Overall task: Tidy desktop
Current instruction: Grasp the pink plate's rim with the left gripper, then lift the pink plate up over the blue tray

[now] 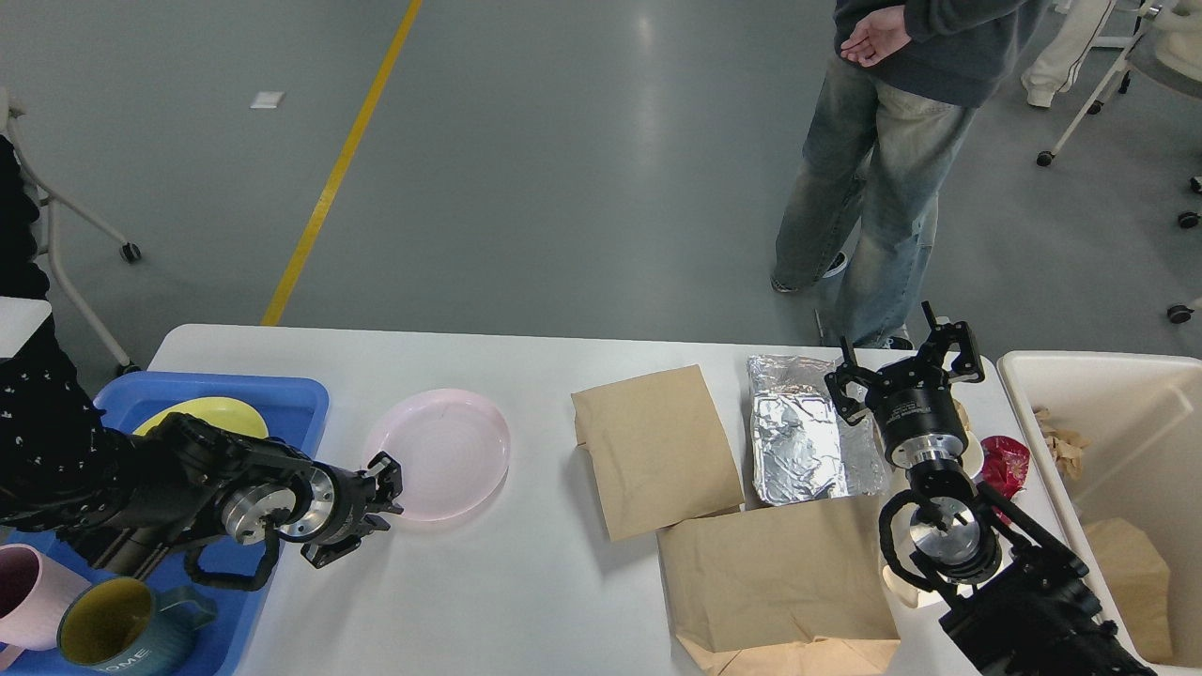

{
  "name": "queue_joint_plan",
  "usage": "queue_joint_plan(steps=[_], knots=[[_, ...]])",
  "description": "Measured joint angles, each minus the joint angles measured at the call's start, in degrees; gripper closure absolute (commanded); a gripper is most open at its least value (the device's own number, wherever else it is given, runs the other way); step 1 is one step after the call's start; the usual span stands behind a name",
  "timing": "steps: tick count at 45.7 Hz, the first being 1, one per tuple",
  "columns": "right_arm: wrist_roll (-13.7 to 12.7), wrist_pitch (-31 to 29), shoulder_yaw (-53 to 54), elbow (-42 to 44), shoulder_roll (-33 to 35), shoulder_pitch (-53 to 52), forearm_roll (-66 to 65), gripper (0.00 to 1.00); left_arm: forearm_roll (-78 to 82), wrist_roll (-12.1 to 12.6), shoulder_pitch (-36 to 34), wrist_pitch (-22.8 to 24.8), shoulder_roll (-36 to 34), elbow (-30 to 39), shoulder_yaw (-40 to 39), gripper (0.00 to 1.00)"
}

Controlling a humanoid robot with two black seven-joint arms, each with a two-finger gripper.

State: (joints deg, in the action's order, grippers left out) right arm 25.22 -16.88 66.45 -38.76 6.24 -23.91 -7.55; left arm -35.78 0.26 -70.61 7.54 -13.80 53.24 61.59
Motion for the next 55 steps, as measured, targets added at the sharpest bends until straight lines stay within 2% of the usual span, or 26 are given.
queue_joint_plan(steps=[12,30,37,44,49,50,55], knots=[[0.00,0.00,0.00,0.00,0.00,0.00,0.00,0.00,-0.08,-0.09,0.21,-0.15,0.00,-0.61,-0.17,1.00],[0.00,0.01,0.00,0.00,0.00,0.00,0.00,0.00,-0.10,-0.06,0.24,0.07,-0.05,-0.29,-0.25,1.00],[0.00,0.01,0.00,0.00,0.00,0.00,0.00,0.00,0.23,0.30,-1.91,2.02,-1.82,1.69,1.07,1.00],[0.00,0.01,0.00,0.00,0.00,0.00,0.00,0.00,0.77,0.71,-11.36,6.92,-6.00,8.86,8.04,1.00],[0.00,0.01,0.00,0.00,0.00,0.00,0.00,0.00,0.81,0.64,-21.17,12.62,-9.55,14.09,13.44,1.00],[0.00,0.01,0.00,0.00,0.00,0.00,0.00,0.00,0.81,0.65,-25.98,15.24,-10.94,16.27,15.73,1.00],[0.00,0.01,0.00,-0.01,0.00,0.00,0.00,0.00,0.80,0.65,-36.18,20.30,-13.58,21.37,19.77,1.00]])
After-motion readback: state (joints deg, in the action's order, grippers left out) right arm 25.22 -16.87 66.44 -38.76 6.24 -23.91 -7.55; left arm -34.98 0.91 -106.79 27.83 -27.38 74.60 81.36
